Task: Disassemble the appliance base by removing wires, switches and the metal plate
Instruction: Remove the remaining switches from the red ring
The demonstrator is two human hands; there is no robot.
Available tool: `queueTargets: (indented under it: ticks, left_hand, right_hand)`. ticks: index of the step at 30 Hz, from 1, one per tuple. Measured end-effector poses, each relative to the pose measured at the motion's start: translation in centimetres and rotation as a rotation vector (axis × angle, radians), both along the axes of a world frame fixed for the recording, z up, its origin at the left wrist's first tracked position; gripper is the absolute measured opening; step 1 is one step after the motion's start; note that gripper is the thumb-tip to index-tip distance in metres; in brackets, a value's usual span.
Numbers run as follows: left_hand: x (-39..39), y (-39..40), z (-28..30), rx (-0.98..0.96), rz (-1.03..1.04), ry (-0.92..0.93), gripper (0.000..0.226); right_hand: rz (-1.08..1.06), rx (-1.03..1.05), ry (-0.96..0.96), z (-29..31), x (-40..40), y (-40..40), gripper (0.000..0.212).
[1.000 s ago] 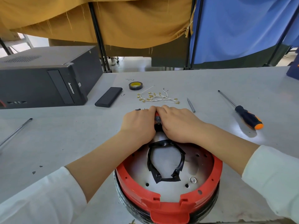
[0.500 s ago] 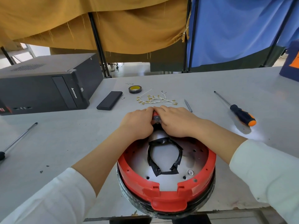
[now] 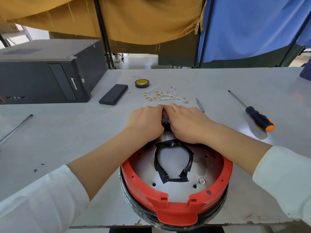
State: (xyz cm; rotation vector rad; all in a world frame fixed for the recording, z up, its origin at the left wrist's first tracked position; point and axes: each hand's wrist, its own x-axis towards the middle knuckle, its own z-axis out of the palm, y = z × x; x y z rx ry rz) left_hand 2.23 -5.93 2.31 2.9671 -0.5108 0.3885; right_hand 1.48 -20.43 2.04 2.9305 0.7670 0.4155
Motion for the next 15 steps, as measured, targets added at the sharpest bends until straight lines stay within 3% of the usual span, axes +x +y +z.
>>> queueTargets:
  ticks: [15]
  left_hand:
    - [-0.3, -0.1, 0.13, 0.015, 0.027, -0.006, 0.029]
  right_hand:
    - [-0.028, -0.045, -0.028, -0.17, -0.16, 0.2, 0.044]
